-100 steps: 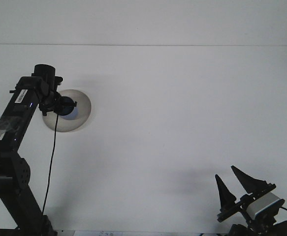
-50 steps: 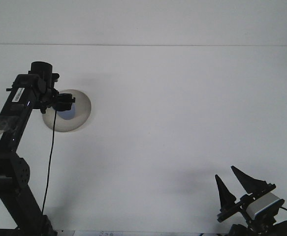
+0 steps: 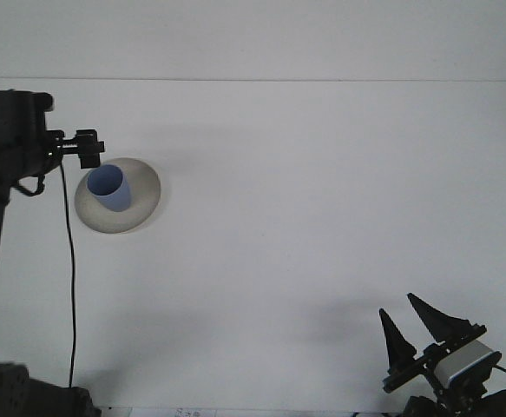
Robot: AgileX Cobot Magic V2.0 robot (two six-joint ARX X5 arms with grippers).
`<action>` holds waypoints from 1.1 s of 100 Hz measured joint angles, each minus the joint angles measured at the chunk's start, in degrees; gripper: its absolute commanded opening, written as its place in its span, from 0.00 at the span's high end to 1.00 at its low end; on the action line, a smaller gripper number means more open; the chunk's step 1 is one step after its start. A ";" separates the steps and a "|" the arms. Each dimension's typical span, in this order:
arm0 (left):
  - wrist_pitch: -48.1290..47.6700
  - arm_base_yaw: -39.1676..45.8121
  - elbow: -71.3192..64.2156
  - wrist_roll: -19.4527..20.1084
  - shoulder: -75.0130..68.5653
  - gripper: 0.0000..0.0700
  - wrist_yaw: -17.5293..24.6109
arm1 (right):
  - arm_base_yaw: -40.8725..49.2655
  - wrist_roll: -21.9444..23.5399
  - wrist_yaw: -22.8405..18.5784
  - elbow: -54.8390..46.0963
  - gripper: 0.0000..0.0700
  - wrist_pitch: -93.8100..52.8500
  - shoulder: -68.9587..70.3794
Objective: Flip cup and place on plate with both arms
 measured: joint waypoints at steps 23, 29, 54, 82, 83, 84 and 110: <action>3.13 -6.32 -8.20 -1.07 -22.14 0.27 5.70 | 0.00 0.00 0.00 0.00 0.44 0.00 0.00; 4.57 -8.81 -14.45 -1.14 -28.04 0.28 6.12 | 0.00 0.00 0.00 0.00 0.44 0.00 0.00; 15.72 -17.77 -47.12 -6.40 -55.19 0.28 7.67 | 0.00 0.00 -0.09 0.00 0.44 0.04 0.00; 16.70 -18.23 -70.44 -10.84 -75.01 0.44 7.78 | 0.02 0.00 -0.15 0.00 0.67 0.20 0.00; 16.63 -18.23 -70.64 -10.97 -75.30 0.50 7.78 | 0.02 0.00 -0.15 0.00 0.72 0.17 0.00; 16.57 -18.23 -70.77 -11.02 -75.58 0.56 7.78 | 0.02 0.00 -0.13 0.00 0.77 0.20 0.00; 17.27 -18.23 -70.07 -12.09 -77.64 0.98 7.78 | 0.07 -0.02 -0.15 0.00 0.99 -0.31 0.00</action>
